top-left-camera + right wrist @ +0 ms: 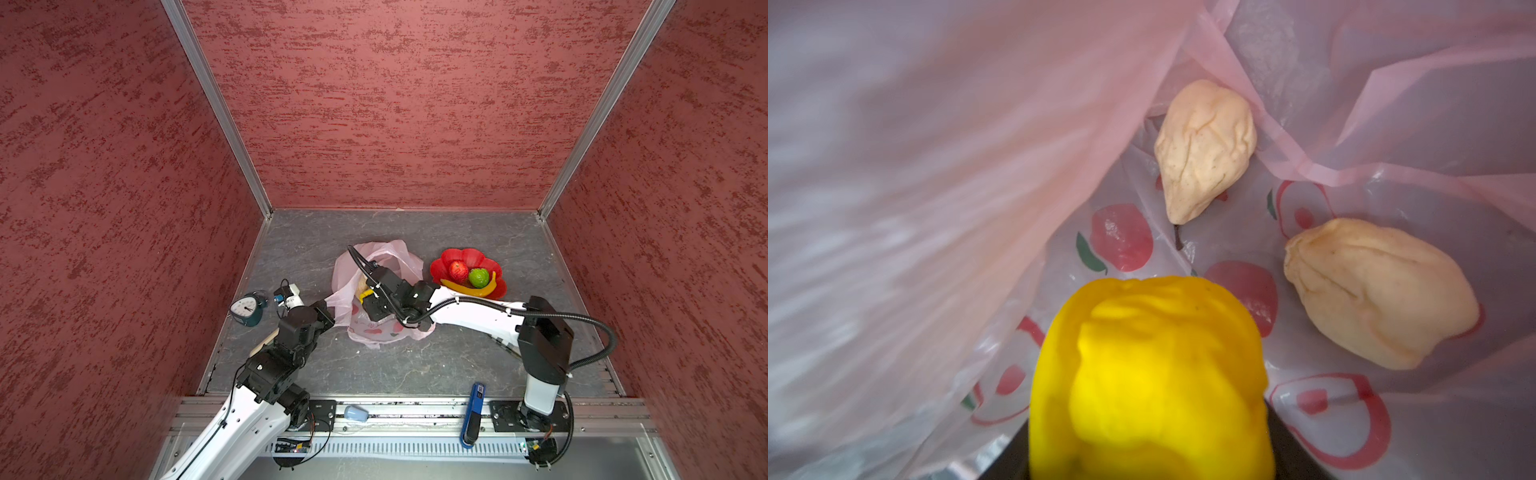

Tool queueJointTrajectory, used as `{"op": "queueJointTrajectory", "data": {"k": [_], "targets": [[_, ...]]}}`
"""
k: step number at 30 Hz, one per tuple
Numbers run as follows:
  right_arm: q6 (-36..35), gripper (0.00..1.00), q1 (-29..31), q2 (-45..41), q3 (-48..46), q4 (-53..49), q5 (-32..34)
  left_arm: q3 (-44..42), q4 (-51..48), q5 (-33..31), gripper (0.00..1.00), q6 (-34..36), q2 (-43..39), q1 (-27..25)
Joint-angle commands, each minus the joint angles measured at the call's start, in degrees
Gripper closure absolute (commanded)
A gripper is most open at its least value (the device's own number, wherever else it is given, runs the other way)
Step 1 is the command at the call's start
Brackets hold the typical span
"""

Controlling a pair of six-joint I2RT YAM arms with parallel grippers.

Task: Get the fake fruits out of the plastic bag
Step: 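Lift the yellow lemon out of the bag and carry it over the red plate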

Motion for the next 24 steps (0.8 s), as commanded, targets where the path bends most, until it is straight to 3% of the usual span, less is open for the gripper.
{"op": "queueJointTrajectory", "data": {"k": [1, 8, 16, 24], "targets": [[-3.4, 0.47, 0.73, -5.64, -0.49, -3.02, -3.79, 1.3, 0.16, -1.02, 0.97, -0.09, 0.65, -0.28], [-7.11, 0.47, 0.98, -13.85, -0.23, -6.93, -5.99, 2.1, 1.83, -0.67, 0.97, 0.11, 2.71, -0.51], [-10.4, 0.46, -1.38, -18.72, 5.83, -11.61, 6.01, 2.35, 1.81, -0.45, 0.97, 0.63, 2.82, -0.9], [-11.33, 0.47, -11.17, -25.42, 7.6, -9.12, 11.05, 2.54, 0.32, -0.85, 0.97, 0.92, 1.69, -0.89]]}}
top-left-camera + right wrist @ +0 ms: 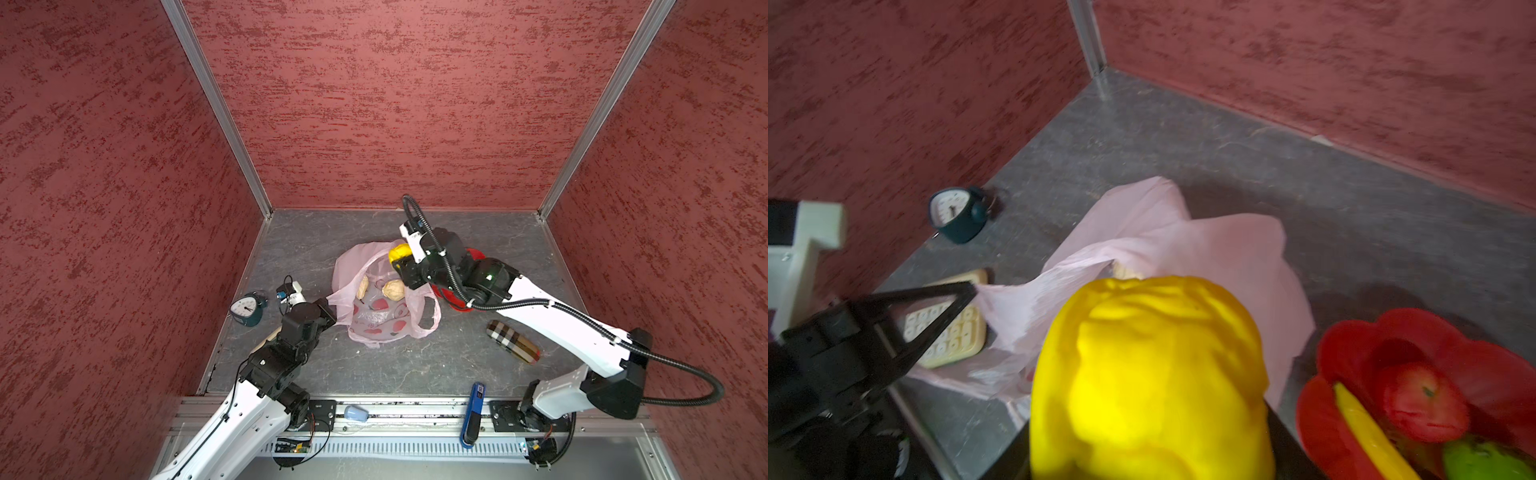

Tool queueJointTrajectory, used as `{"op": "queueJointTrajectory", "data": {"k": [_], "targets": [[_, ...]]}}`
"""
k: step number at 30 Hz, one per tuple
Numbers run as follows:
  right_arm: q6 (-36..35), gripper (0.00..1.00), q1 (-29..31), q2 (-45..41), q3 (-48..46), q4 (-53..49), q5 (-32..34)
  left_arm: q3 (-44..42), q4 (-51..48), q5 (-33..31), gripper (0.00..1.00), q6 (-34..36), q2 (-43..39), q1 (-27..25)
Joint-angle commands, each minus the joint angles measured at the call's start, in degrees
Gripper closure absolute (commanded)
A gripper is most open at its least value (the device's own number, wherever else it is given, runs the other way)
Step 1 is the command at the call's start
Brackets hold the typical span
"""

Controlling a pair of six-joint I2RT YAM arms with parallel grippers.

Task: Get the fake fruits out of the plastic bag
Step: 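Lift the yellow lemon out of the bag and carry it over the red plate, then lower the yellow lemon onto the red plate and open the right gripper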

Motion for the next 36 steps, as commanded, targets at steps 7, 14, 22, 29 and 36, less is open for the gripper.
{"op": "queueJointTrajectory", "data": {"k": [7, 14, 22, 29, 36], "targets": [[-1.44, 0.48, -12.71, -8.32, -2.52, 2.73, 5.94, 2.06, -0.86, -0.97, 0.97, 0.99, -0.07, -0.28], [0.97, 0.48, -23.83, -8.13, -13.05, 7.77, 1.35, 2.22, -0.69, -0.75, 0.97, 0.98, 0.75, -0.41], [0.24, 0.49, -30.34, 3.02, -16.14, 13.87, 1.25, 2.62, -0.64, -0.25, 0.97, 1.23, 0.85, -0.43], [-1.01, 0.49, -33.22, 14.5, -11.04, 15.5, 0.84, 2.75, -1.02, -0.7, 0.97, 0.93, 0.85, -0.49], [-1.3, 0.49, -35.58, 21.06, -9.2, 16.91, 1.99, 3.32, -1.9, -1.43, 0.96, 0.95, 0.5, -0.5]]}}
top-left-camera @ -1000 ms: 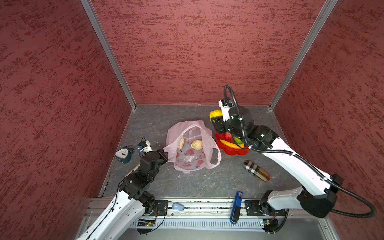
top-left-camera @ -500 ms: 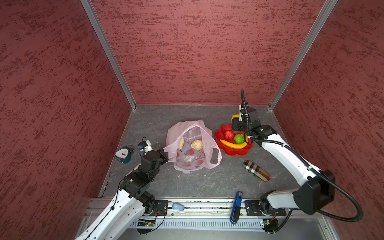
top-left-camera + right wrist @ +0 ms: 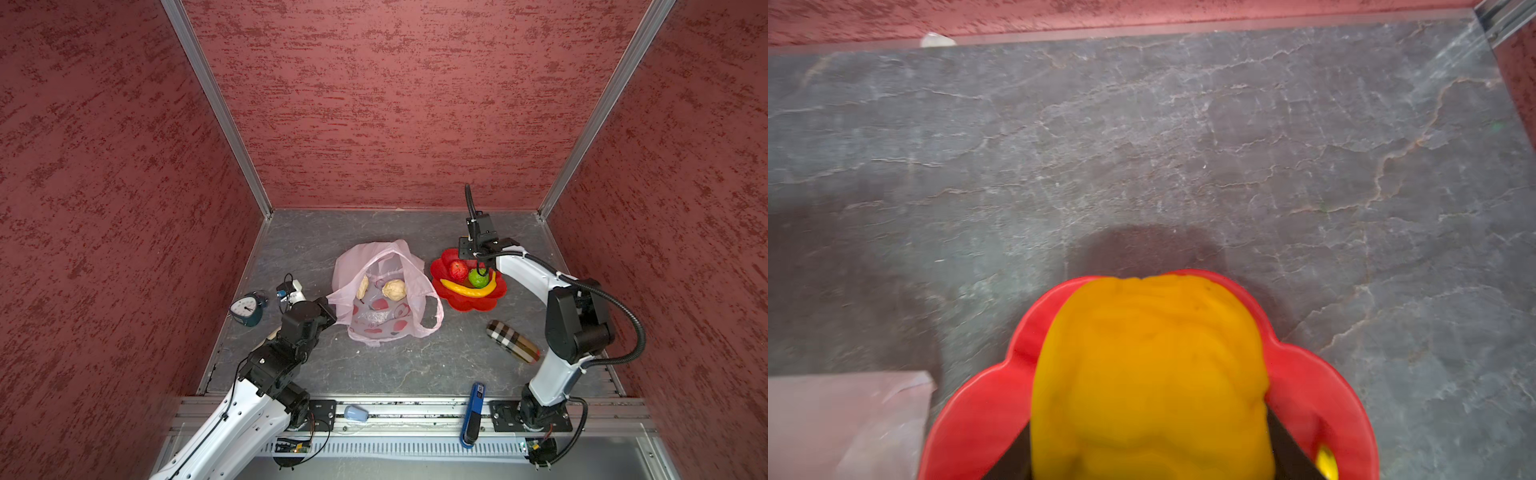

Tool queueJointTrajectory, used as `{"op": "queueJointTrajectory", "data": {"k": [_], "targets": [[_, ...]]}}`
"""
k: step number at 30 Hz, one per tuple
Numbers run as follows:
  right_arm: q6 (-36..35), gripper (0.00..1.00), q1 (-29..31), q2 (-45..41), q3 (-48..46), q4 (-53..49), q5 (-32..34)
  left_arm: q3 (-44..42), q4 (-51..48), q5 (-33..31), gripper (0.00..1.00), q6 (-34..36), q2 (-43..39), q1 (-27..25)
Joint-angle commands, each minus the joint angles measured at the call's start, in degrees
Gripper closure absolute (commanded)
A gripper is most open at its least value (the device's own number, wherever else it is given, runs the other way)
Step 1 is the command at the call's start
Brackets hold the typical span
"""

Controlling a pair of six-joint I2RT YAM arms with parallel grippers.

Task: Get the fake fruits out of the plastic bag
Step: 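Lower the yellow lemon onto the red plate and open the right gripper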

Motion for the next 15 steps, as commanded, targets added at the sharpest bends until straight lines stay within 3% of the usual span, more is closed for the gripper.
{"op": "queueJointTrajectory", "data": {"k": [1, 15], "targets": [[-0.86, 0.49, -1.27, 1.34, 2.07, 2.68, 0.68, 1.88, -0.98, -0.96, 0.97, 0.46, -0.46, -0.22], [-0.12, 0.44, -3.06, 5.16, 0.22, 3.31, 0.21, 1.57, -0.98, -0.78, 0.96, 0.04, 0.06, -0.28]]}}
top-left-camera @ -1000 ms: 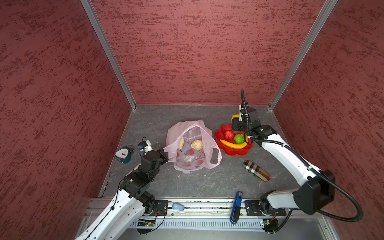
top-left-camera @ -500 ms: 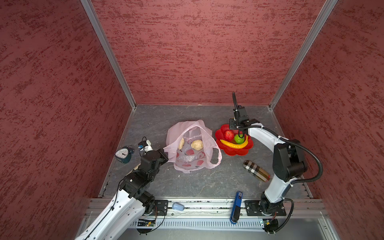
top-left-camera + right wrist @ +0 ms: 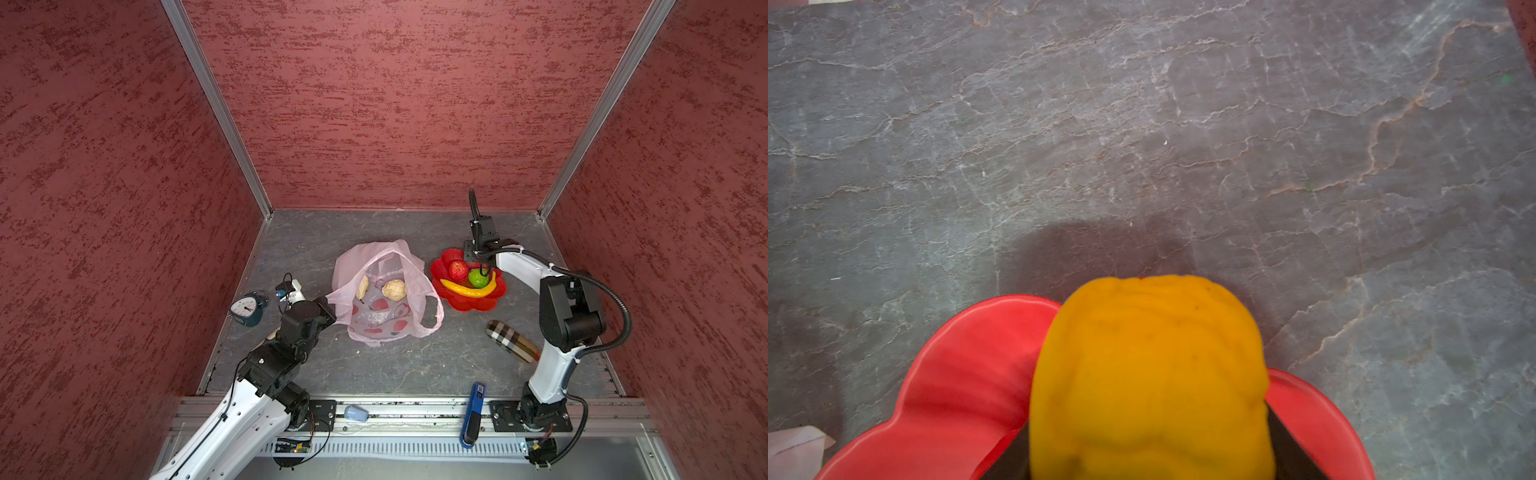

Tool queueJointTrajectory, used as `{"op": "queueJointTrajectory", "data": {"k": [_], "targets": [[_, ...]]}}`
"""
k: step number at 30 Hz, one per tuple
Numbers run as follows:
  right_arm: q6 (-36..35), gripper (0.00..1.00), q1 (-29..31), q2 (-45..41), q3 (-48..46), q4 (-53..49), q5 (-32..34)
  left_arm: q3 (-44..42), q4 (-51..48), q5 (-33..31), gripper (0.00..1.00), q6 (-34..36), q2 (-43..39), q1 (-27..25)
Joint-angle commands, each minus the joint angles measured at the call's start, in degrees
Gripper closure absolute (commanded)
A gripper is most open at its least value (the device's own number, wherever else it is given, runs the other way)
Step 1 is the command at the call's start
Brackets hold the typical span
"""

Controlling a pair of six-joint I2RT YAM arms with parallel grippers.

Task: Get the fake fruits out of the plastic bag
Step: 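Lower the yellow lemon onto the red plate and open the right gripper, then raise the right gripper off the plate and move it over the bag mouth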

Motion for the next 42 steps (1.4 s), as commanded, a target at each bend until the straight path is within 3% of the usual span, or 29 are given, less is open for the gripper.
{"op": "queueJointTrajectory", "data": {"k": [1, 17, 25, 37, 42], "targets": [[0.03, 0.44, -0.29, 1.04, -0.15, 2.43, 0.22, 1.19, -0.79, -0.61, 0.97, 0.21, -0.06, -0.3], [1.41, 0.42, -0.29, 0.59, -4.64, 4.2, -0.49, 1.11, -0.62, -0.35, 0.96, 0.13, -0.02, -0.4], [1.66, 0.33, -0.3, 0.99, -4.49, 4.21, -0.41, 1.12, -0.85, -0.35, 0.96, 0.13, -0.16, -0.4], [1.27, 0.29, -0.26, -1.1, -3.78, 3.12, -1.19, 0.85, -1.89, -0.86, 0.97, -0.34, -0.86, -0.53], [0.46, 0.18, 0.15, -5.66, -4.28, 1.42, -2.93, 0.86, -0.86, -0.9, 0.97, -0.14, -0.35, -0.54]]}}
